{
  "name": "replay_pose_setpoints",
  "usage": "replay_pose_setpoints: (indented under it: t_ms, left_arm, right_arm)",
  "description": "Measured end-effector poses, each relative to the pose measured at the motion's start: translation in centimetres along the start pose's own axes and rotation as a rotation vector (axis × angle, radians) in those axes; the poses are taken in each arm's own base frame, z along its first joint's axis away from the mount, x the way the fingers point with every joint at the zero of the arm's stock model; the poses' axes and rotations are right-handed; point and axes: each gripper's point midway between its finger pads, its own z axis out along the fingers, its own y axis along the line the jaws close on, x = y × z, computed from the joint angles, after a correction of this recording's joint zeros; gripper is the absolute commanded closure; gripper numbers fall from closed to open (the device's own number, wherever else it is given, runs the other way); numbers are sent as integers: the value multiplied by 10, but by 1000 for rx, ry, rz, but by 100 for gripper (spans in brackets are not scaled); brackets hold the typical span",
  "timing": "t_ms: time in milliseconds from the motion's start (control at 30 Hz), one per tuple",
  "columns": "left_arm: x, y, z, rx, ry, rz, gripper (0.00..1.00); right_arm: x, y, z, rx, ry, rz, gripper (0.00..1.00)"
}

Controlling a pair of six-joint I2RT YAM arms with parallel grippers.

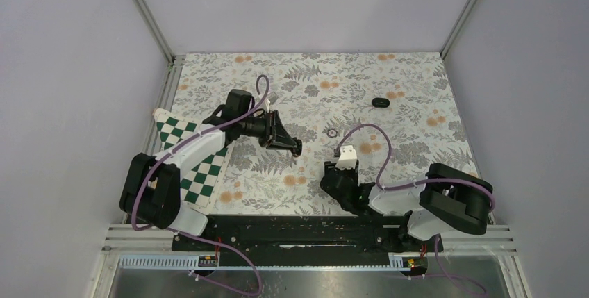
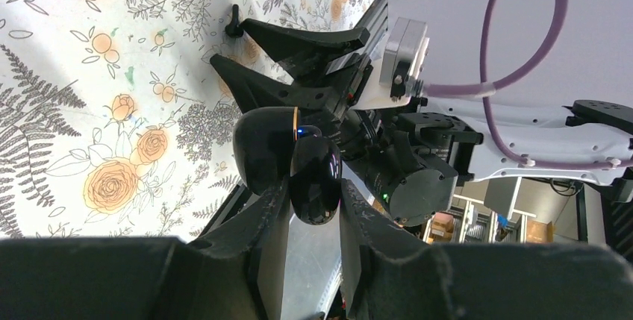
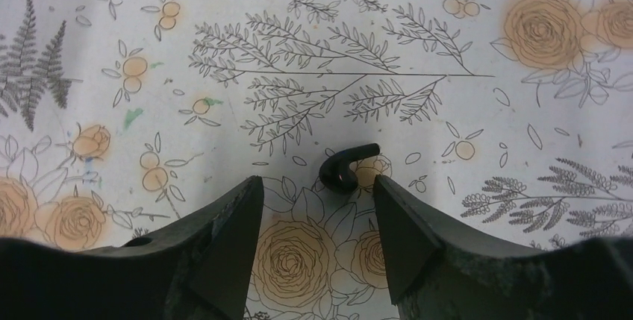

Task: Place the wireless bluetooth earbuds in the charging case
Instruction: Place the left earbud at the center of the board, then pick up the left earbud from the center of the board.

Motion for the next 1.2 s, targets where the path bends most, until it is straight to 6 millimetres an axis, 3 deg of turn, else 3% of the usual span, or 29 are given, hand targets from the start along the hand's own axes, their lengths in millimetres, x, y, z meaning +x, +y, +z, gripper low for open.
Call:
replay_pose_setpoints:
  t_ms: [167,333,567,700,933,1200]
  left_arm:
    - [7,6,-1,-11,-9,-3,100]
    - [10,9,-2,-28,-22,-1,100]
    - [10,4,-5,-27,-49,31,100]
    - [10,2,-6,-26,-54,41,100]
    - [11,4,-5,-32,-54,39,100]
    - [12,5,-5,-36,-56,42,100]
  right_arm:
    - [-1,-6,-1,135,34,110,40]
    - [-1,-16,-7,260,69,200,29]
    - [8,-36,-17,340,96,215,29]
    - [6,-34,-17,331,98,227,31]
    - [5,-28,-15,306,102,210,43]
    - [3,-16,-7,252,99,184,47]
